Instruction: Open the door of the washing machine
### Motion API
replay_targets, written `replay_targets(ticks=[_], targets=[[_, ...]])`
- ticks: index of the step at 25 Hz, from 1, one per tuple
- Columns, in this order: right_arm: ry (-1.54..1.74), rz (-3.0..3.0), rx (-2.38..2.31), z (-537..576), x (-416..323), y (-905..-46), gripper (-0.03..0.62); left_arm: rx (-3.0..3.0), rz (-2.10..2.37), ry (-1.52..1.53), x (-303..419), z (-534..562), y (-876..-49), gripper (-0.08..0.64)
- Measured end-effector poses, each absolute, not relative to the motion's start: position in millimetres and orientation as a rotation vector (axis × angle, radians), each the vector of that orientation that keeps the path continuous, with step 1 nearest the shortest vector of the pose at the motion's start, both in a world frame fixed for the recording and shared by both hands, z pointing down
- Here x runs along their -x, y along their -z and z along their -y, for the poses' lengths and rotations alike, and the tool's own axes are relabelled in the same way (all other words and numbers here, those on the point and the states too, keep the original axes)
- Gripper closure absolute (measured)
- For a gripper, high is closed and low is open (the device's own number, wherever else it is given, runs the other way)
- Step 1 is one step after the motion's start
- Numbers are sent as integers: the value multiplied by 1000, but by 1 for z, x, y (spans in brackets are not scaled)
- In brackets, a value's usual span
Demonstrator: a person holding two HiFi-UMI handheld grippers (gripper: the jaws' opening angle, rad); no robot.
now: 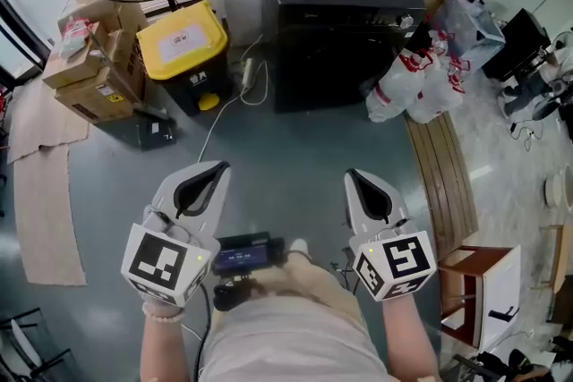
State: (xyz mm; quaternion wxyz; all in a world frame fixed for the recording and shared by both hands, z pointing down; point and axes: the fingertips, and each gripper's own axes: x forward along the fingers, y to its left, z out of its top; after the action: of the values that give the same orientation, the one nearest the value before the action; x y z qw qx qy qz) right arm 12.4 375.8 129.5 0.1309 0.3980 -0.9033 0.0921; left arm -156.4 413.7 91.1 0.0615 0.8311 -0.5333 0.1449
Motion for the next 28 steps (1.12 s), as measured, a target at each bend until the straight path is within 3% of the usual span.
replay_targets(ticks=[10, 11, 16, 28], targets=[[-309, 2596, -1196, -371, -13, -131, 583, -2464, 1651, -444, 167, -408, -94, 553], [-313, 2599, -1197, -370, -13, -131, 571, -2463, 1643, -445, 167, -408, -95, 504], [-323, 2594, -1225, -370, -11, -130, 499, -2470, 1625, -437, 171, -405, -97, 479], [-314, 2559, -1315, -371, -1, -133, 476, -2523, 1565, -454, 188, -398, -102, 471]])
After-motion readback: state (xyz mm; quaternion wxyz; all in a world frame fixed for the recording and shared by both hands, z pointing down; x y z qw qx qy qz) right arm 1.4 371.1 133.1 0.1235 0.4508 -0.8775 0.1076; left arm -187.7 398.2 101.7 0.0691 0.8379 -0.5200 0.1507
